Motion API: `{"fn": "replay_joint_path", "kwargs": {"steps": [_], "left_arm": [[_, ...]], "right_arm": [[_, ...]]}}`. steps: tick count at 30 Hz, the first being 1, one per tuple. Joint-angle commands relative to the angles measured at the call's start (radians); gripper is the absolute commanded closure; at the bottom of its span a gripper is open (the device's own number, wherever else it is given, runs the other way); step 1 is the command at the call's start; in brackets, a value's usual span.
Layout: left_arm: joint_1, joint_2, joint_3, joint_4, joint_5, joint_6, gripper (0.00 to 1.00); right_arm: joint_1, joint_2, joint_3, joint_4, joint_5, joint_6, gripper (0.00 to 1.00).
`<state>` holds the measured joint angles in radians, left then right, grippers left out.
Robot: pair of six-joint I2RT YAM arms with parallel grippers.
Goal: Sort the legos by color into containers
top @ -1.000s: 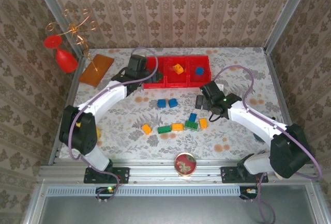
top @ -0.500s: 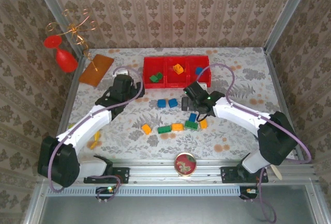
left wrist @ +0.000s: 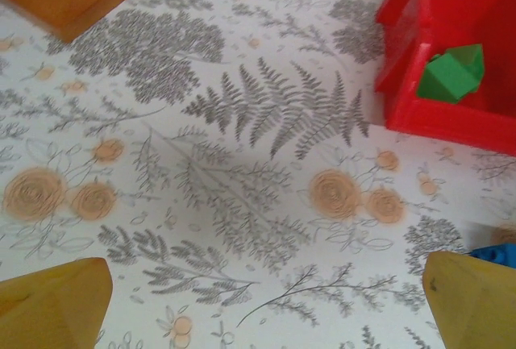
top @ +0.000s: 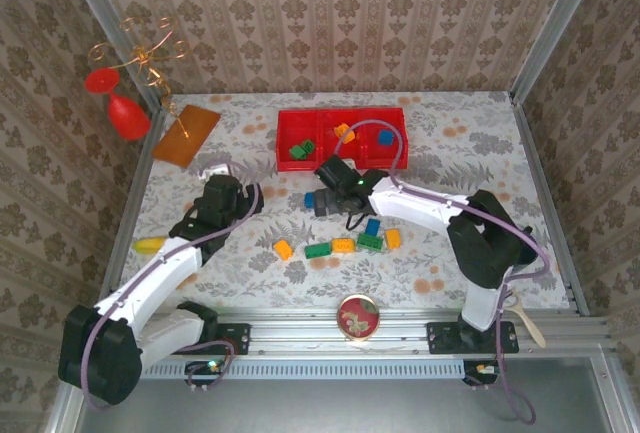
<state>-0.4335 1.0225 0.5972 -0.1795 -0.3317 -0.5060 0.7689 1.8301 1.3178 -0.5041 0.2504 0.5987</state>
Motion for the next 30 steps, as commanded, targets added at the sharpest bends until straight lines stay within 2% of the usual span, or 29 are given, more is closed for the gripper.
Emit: {"fn": "replay_joint_path", "kwargs": {"steps": [1,12,30], "left_arm": [[0.009,-0.028,-0.029,-0.002,-0.012,-0.044,0.0],[0.019,0.007,-0.047,0.025,0.012,-0.06,0.0],[0.035,0.033,-0.056,0.034,0.034,-0.071,0.0]], "right_arm": [[0.007,0.046,0.051,-0.028,-0.025,-0.031,0.0],[0.006,0.153,0.147,-0.104,-0.023,-0.045,0.02],[-0.057,0.252,0.209,-0.102,-0.028,-0.097,0.24]]}}
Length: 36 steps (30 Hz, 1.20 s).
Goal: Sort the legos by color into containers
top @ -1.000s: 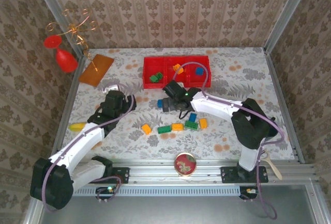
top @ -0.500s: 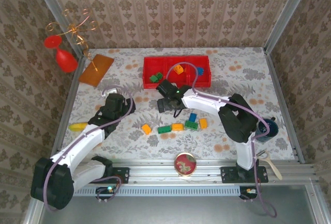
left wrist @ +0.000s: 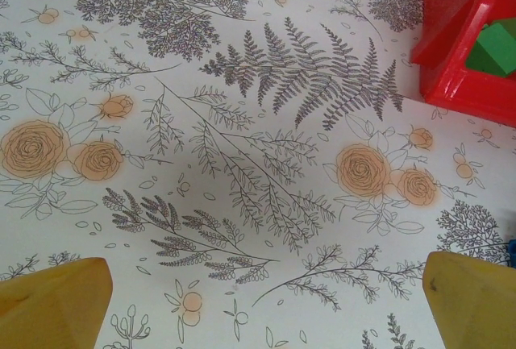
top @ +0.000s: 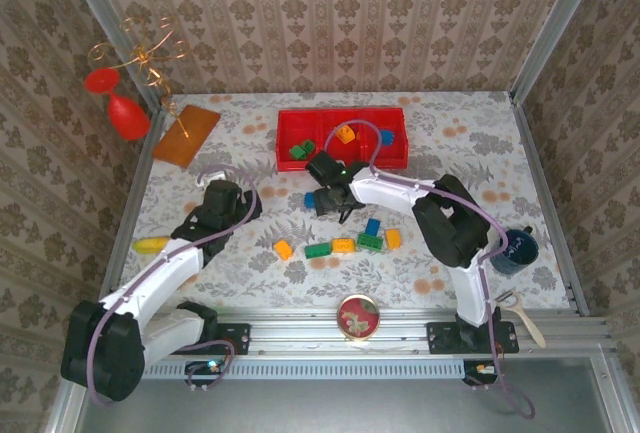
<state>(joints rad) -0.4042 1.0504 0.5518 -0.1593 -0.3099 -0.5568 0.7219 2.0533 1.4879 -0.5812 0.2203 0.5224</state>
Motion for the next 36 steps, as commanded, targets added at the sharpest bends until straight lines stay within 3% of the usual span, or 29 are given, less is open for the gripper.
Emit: {"fn": "replay_joint_path", "kwargs": {"steps": [1,13,20,27,36], "left_arm": [[0.008,0.006,-0.01,0.014,0.013,-0.02,0.0],[0.013,0.03,-0.009,0.018,0.031,-0.022,0.0],[0.016,0.033,-0.006,0.018,0.031,-0.02,0.0],[0.018,0.033,-0.007,0.015,0.034,-0.019,0.0],[0.019,0.031,-0.003,0.008,0.038,-0.015,0.0]], "right_arm": [[-0.012,0.035,0.044,-0.022,0.001,-0.025,0.25],[-0.045,0.082,0.087,-0.005,-0.029,-0.042,0.38],[-0.055,0.075,0.074,0.003,-0.038,-0.039,0.54],[-0.068,0.006,0.028,0.014,-0.022,-0.035,0.68],[-0.111,-0.174,-0.068,0.016,0.044,-0.043,0.72]]}}
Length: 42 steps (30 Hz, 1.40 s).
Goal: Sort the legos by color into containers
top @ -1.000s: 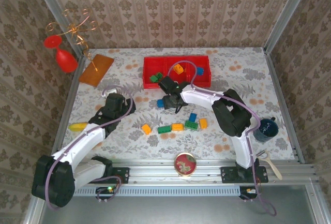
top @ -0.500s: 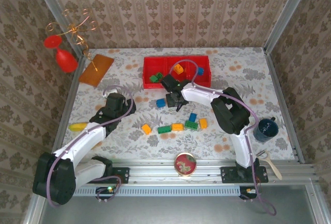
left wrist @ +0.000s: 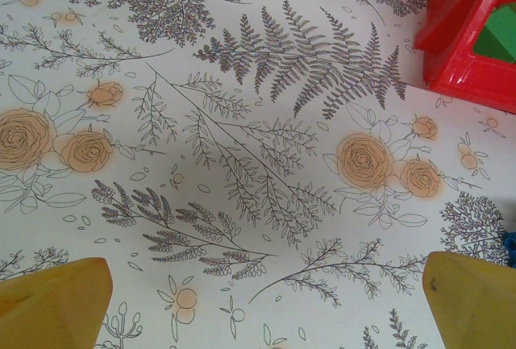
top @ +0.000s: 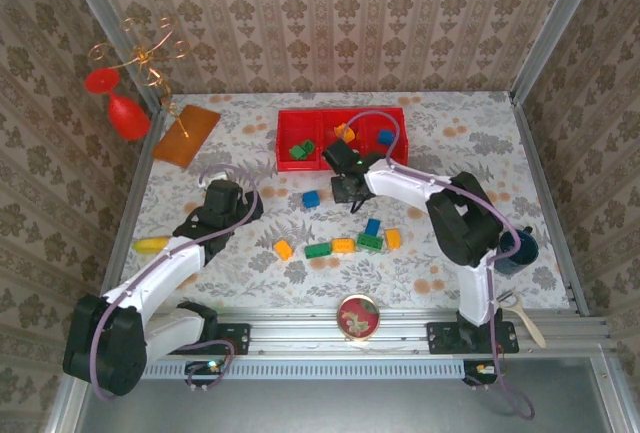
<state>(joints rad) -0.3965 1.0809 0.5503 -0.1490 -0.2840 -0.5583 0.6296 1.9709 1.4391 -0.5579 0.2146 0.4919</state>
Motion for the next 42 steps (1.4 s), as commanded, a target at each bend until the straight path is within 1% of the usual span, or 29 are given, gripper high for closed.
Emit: {"fn": "replay_joint_path", "kwargs": {"steps": [1,5,10,17,20,28,32,39,42], "left_arm": [[0.011,0.001,-0.001,-0.001,0.012,-0.014,0.0],[0.013,0.002,-0.001,0.003,0.016,-0.014,0.0],[0.013,0.002,-0.001,0.003,0.024,-0.014,0.0],[0.013,0.002,0.0,0.0,0.025,-0.011,0.0],[0.013,0.002,0.0,0.0,0.026,-0.011,0.0],[0.015,-0.006,0.0,-0.009,0.04,-0.008,0.0],[0.016,-0.019,-0.002,-0.014,0.045,-0.003,0.0],[0.016,-0.056,-0.001,-0.032,0.016,0.009,0.0],[0.016,-0.074,-0.003,-0.038,0.015,0.012,0.0]], "right_arm": [[-0.028,-0.109,-0.028,-0.007,0.056,-0.016,0.71],[-0.079,-0.171,-0.046,0.004,0.086,-0.041,0.72],[-0.156,-0.175,-0.017,0.007,0.092,-0.065,0.71],[-0.222,-0.112,0.067,0.016,0.095,-0.099,0.71],[-0.238,-0.075,0.105,0.045,0.107,-0.116,0.69],[-0.271,0.02,0.206,0.053,0.118,-0.143,0.66],[-0.277,0.058,0.241,0.054,0.125,-0.156,0.61],[-0.283,0.1,0.273,0.035,0.133,-0.158,0.45],[-0.283,0.097,0.271,0.03,0.131,-0.155,0.4]]}}
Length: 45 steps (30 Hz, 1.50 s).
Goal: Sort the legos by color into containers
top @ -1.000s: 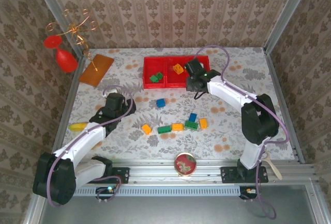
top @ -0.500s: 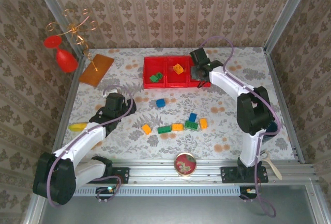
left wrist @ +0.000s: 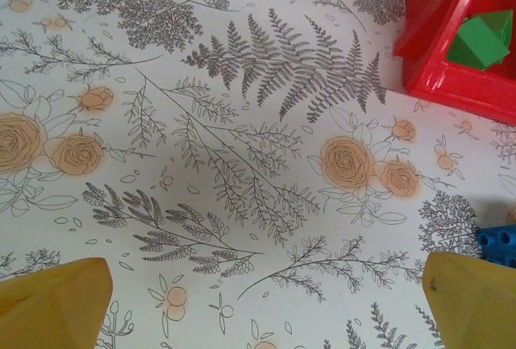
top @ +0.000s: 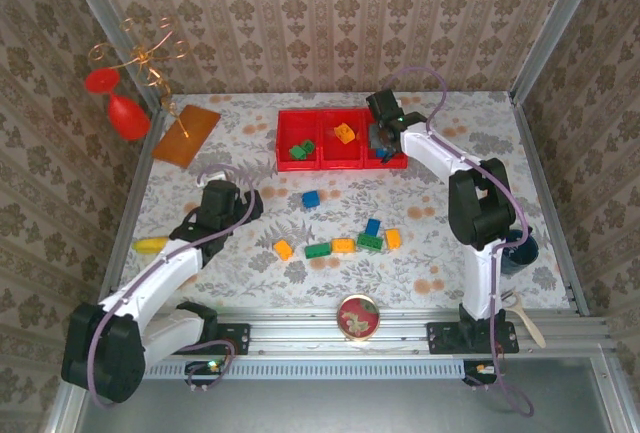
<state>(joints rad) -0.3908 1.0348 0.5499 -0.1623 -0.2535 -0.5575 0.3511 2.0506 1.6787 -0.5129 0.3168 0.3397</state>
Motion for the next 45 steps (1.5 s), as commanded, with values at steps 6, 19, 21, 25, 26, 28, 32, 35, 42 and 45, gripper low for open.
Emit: {"fn": "replay_joint_path", "kwargs": {"steps": [6,19,21,25,26,28,32,35,42,45], "left_arm": [[0.01,-0.056,-0.005,-0.043,-0.015,0.013,0.0],[0.005,-0.136,-0.003,-0.21,0.036,-0.026,0.0],[-0.005,-0.154,-0.011,-0.225,0.044,-0.04,0.0],[-0.043,-0.171,-0.027,-0.252,0.046,-0.071,0.0],[-0.057,-0.17,-0.028,-0.258,0.043,-0.08,0.0],[-0.095,-0.164,-0.031,-0.268,0.034,-0.093,0.0],[-0.155,-0.145,-0.031,-0.287,0.02,-0.128,0.0],[-0.201,-0.126,-0.034,-0.288,0.009,-0.162,0.0],[-0.29,-0.074,-0.028,-0.284,-0.029,-0.234,0.0],[-0.322,-0.042,-0.015,-0.279,-0.039,-0.251,0.0]], "right_arm": [[-0.004,-0.017,0.021,-0.019,0.015,-0.001,0.37],[0.003,-0.241,-0.183,-0.01,-0.007,0.058,0.28],[0.005,-0.282,-0.237,-0.007,-0.006,0.077,0.26],[0.008,-0.377,-0.363,0.009,-0.011,0.126,0.18],[0.008,-0.401,-0.4,0.015,-0.012,0.14,0.16],[0.009,-0.448,-0.46,0.026,-0.016,0.162,0.13],[0.011,-0.526,-0.56,0.033,-0.025,0.193,0.07],[0.012,-0.569,-0.613,0.027,-0.021,0.208,0.0],[0.012,-0.628,-0.683,0.025,-0.011,0.234,0.0],[0.012,-0.632,-0.687,0.024,-0.006,0.238,0.0]]}}
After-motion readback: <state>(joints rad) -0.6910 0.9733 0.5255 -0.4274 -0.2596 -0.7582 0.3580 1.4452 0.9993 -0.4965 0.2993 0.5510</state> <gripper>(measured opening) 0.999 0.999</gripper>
